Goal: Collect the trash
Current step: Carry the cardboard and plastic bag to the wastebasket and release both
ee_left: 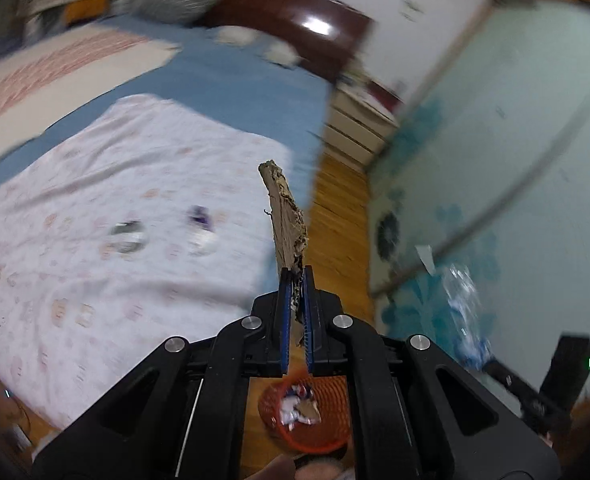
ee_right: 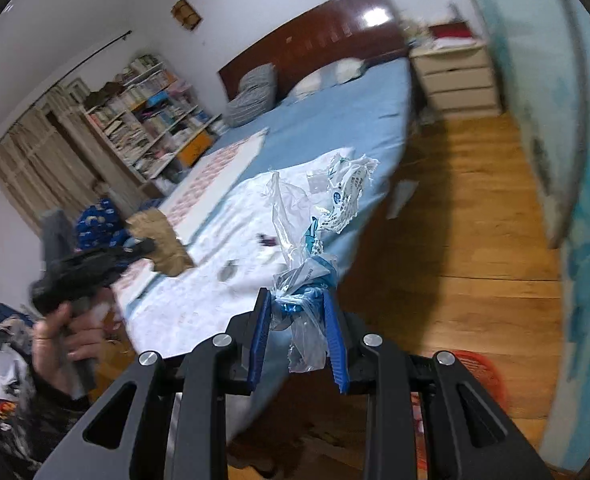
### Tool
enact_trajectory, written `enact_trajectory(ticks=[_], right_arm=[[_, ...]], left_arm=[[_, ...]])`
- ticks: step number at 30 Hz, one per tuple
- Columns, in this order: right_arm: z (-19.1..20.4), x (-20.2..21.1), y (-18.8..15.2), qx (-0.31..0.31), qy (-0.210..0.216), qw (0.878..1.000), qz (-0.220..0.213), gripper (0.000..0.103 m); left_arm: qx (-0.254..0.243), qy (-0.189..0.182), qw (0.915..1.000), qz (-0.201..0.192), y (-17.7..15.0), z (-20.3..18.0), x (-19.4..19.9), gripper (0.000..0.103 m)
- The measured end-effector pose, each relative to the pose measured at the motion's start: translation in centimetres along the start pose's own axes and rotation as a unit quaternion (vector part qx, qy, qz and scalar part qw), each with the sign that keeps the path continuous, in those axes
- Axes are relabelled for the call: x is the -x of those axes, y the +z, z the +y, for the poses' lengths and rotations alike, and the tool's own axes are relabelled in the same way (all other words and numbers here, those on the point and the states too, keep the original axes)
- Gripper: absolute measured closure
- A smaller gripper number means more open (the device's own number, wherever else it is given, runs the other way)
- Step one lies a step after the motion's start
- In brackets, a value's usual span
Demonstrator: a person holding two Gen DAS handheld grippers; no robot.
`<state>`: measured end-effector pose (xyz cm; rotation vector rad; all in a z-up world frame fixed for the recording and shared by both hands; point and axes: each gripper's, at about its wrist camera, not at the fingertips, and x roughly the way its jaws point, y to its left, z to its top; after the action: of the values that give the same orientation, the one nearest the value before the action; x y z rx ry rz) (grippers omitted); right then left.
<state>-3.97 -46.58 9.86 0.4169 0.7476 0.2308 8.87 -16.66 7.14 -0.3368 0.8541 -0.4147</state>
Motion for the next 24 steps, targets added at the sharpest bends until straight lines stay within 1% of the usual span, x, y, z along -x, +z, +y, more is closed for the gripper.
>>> enact_trajectory(ticks=[2,3,5,7,9,11,12,14,16,17,18,19,20,22,24], right_arm=[[-1.6,2.4,-1.1,-0.01,-0.023,1.0,-0.001,0.075],[-2.7,3.5,-2.0,-0.018,-0.037,0.999,0.0,0.075],[-5.9,5.5,-4.4,-0.048,-0.06,0.997,0.008,0.075],[-8.8,6.4,-6.4,-0.077,-0.079,0.994,0.021,0.075],[-11.3,6.4,-8.6,-0.1,-0.095,0.99,0.039,0.075],[-14.0,5.4,-11.1,-0.123,-0.113,0.984,0.064,0.075],[-15.9,4.4,-12.6,-0.145,-0.113,0.979,0.084,0.075],[-18.4,2.3,-14.8,-0.174,-0.111,0.973,0.107,0.075],[-20.6,-0.4,-17.0,-0.2,-0.102,0.965,0.134,0.075],[-21.4,-1.7,-18.0,-0.207,-0.101,0.962,0.146,0.075],[-22.7,-3.9,-19.2,-0.219,-0.094,0.957,0.168,0.075],[-23.3,-5.1,-19.8,-0.225,-0.091,0.954,0.177,0.075],[-24.1,-6.7,-20.5,-0.233,-0.09,0.95,0.188,0.076],[-25.0,-9.1,-21.6,-0.234,-0.097,0.944,0.211,0.076],[-25.8,-11.3,-22.2,-0.245,-0.088,0.94,0.22,0.076]], left_arm=[[-0.048,-0.015,0.9985,0.024,-2.1,-4.3,-0.7,0.098],[-0.076,-0.022,0.9962,0.037,-3.6,-6.7,-1.5,0.098],[-0.112,-0.034,0.9911,0.063,-6.2,-9.7,-3.6,0.098],[-0.136,-0.049,0.9836,0.108,-9.5,-12.5,-7.1,0.098],[-0.164,-0.048,0.9734,0.152,-12.9,-14.4,-10.9,0.098],[-0.186,-0.041,0.9613,0.199,-16.4,-15.7,-15.3,0.098],[-0.197,-0.034,0.9553,0.218,-18.0,-16.0,-17.2,0.098],[-0.216,-0.026,0.9434,0.25,-21.0,-16.3,-20.9,0.098],[-0.239,-0.003,0.9303,0.279,-23.5,-15.9,-24.5,0.098],[-0.246,0.005,0.9241,0.292,-24.4,-15.5,-26.0,0.098],[-0.252,0.016,0.9182,0.305,-25.3,-15.1,-27.4,0.098],[-0.257,0.03,0.9129,0.316,-26.1,-14.5,-28.7,0.098],[-0.257,0.036,0.9089,0.327,-26.7,-14.1,-29.6,0.098],[-0.258,0.05,0.9041,0.337,-27.2,-13.3,-31.0,0.098],[-0.26,0.055,0.9017,0.341,-27.4,-12.9,-31.7,0.098]])
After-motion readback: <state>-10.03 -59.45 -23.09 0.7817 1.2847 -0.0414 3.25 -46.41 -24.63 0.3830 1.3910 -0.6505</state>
